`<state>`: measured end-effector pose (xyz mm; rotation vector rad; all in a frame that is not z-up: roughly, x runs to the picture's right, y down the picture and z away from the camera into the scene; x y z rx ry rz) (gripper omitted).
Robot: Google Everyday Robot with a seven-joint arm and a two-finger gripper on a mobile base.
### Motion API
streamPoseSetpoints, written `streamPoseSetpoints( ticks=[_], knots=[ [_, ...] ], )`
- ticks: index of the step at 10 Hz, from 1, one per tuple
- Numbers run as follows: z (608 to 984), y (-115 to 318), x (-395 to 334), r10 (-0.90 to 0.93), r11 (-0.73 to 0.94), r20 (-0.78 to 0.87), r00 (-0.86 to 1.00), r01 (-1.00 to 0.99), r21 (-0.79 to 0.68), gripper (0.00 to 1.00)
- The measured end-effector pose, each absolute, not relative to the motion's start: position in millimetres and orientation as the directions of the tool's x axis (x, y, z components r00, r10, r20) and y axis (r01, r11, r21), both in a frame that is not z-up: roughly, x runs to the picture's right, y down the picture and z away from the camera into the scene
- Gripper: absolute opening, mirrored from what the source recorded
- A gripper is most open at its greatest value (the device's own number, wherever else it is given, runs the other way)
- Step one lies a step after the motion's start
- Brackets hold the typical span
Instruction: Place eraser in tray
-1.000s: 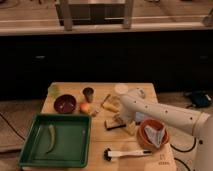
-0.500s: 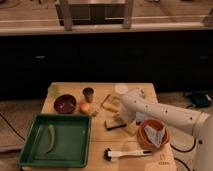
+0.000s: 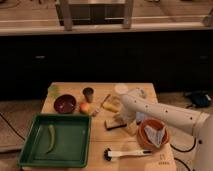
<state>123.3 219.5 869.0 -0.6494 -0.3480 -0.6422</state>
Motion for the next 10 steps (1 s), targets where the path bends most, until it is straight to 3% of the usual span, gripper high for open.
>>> streamPoseSetpoints(
  ticks=[10],
  knots=[
    [869.3, 218.0, 124.4, -0.453, 0.606, 0.499, 0.739, 0.666, -0.436, 0.8]
  ],
)
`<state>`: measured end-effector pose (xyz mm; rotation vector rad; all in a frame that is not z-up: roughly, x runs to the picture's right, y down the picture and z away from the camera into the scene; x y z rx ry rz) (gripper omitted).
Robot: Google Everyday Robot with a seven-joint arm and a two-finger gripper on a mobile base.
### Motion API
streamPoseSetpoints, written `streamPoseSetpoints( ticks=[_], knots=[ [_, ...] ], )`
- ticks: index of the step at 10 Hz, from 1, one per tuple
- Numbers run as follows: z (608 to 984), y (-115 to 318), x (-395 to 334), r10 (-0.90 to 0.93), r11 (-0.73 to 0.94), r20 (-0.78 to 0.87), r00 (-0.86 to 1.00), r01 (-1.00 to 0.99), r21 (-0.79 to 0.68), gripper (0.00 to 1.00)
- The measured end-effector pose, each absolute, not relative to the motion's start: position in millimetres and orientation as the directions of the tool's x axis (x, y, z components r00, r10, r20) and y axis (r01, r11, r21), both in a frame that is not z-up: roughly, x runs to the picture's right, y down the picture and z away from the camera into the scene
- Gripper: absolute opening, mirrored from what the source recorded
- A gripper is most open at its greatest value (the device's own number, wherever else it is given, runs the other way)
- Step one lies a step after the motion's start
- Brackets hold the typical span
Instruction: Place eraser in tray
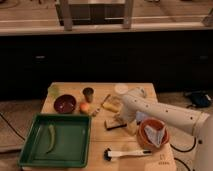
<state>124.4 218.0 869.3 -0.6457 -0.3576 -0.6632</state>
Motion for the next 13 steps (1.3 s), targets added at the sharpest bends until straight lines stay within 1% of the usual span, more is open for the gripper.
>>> streamPoseSetpoints(
  ticks=[3, 11, 12, 13],
  knots=[
    [856, 217, 114, -0.454, 0.638, 0.492, 0.742, 0.657, -0.402, 0.8],
    [858, 212, 100, -0.45, 0.616, 0.522, 0.724, 0.675, -0.405, 0.8],
    [858, 213, 97, -0.453, 0.61, 0.525, 0.72, 0.68, -0.407, 0.78],
    [858, 213, 93, -0.457, 0.603, 0.529, 0.715, 0.686, -0.408, 0.71]
  ],
)
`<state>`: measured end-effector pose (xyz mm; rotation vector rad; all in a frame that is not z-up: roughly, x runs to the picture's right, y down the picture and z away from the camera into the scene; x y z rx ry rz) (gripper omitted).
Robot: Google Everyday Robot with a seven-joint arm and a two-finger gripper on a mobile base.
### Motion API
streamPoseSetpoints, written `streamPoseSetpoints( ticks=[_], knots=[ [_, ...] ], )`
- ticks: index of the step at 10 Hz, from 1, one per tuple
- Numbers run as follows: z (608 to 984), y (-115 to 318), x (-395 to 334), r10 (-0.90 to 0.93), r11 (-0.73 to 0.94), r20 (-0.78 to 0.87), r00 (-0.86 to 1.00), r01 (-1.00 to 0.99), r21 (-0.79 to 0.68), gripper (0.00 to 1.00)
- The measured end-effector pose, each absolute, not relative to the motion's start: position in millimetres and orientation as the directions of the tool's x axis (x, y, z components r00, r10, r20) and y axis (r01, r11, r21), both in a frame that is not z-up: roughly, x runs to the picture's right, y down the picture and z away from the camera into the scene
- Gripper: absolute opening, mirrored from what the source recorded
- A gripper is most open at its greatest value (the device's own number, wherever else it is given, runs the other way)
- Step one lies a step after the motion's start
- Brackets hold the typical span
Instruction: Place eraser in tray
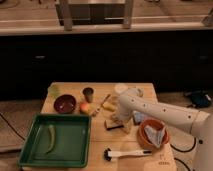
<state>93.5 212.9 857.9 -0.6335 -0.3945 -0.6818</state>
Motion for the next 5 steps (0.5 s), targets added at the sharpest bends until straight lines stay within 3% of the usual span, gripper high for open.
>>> streamPoseSetpoints(
  ticks=[5],
  knots=[
    [855.1, 214.2, 90.5, -0.458, 0.589, 0.524, 0.718, 0.687, -0.427, 0.18]
  ],
)
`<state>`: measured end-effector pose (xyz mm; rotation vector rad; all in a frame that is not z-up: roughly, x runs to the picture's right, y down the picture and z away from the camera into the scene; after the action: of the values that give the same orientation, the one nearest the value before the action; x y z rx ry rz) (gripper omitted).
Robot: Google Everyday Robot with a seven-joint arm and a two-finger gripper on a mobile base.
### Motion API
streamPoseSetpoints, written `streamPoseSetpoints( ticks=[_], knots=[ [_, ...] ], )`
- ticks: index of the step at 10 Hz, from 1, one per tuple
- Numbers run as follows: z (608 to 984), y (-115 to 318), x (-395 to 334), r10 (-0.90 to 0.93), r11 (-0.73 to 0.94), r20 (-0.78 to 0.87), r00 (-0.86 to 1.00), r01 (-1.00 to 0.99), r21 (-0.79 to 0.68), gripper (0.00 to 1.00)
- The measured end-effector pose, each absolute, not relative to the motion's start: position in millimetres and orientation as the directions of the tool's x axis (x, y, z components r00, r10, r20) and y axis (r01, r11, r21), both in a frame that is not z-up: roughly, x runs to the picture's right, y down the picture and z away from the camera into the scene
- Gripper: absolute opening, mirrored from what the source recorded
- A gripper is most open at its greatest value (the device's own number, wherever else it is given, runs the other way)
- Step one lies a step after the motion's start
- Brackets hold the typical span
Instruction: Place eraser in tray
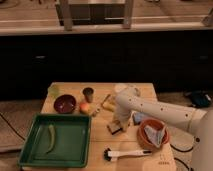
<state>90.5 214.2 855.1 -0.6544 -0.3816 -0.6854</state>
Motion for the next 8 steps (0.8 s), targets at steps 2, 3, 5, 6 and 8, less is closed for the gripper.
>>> streamPoseSetpoints(
  ticks=[2, 3, 5, 6, 8],
  knots=[
    [855, 214, 92, -0.457, 0.59, 0.518, 0.723, 0.683, -0.432, 0.03],
    [853, 212, 96, -0.461, 0.593, 0.513, 0.724, 0.681, -0.43, 0.0],
    [846, 209, 102, -0.461, 0.6, 0.509, 0.727, 0.677, -0.425, 0.0],
    [841, 207, 103, -0.466, 0.599, 0.512, 0.722, 0.683, -0.418, 0.0],
    [830, 205, 101, -0.484, 0.59, 0.527, 0.699, 0.705, -0.393, 0.0]
  ],
)
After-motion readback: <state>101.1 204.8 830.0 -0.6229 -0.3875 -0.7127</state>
